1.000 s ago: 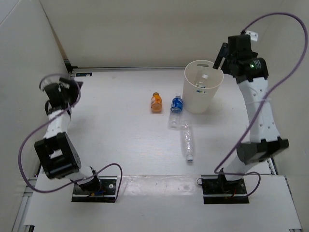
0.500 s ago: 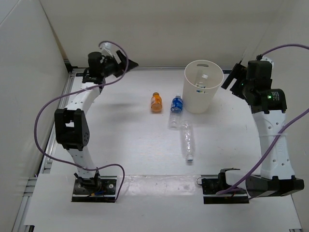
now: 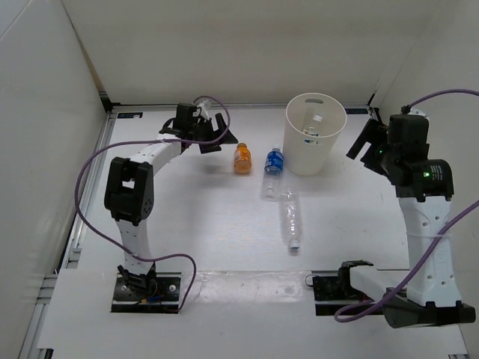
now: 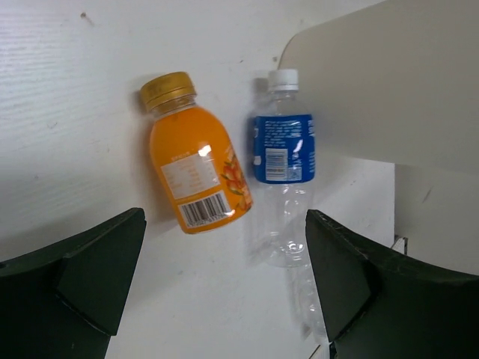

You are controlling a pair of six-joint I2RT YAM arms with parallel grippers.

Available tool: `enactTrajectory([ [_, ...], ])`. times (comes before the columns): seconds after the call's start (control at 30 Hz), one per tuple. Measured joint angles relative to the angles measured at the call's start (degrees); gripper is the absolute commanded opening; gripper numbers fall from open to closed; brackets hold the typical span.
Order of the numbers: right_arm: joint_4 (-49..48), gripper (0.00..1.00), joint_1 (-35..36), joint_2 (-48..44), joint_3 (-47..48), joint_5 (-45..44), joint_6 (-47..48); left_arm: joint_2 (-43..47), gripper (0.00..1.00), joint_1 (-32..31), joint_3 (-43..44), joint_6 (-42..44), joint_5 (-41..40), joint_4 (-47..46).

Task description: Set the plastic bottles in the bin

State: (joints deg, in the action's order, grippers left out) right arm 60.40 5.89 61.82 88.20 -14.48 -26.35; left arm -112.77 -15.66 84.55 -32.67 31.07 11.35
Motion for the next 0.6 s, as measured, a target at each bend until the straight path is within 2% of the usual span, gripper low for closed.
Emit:
enactTrajectory([
  [0.3, 1.7, 0.9, -7.7, -0.8, -0.3, 2.9, 1.8, -9.8, 0.99, -2.1, 9.4, 1.7, -2.6, 11.7],
  [0.6, 2.5, 0.9, -8.1, -1.0, -1.0, 2.9, 3.2, -15.4, 0.99, -3.7, 19.1, 4.5, -3.7, 20.2],
])
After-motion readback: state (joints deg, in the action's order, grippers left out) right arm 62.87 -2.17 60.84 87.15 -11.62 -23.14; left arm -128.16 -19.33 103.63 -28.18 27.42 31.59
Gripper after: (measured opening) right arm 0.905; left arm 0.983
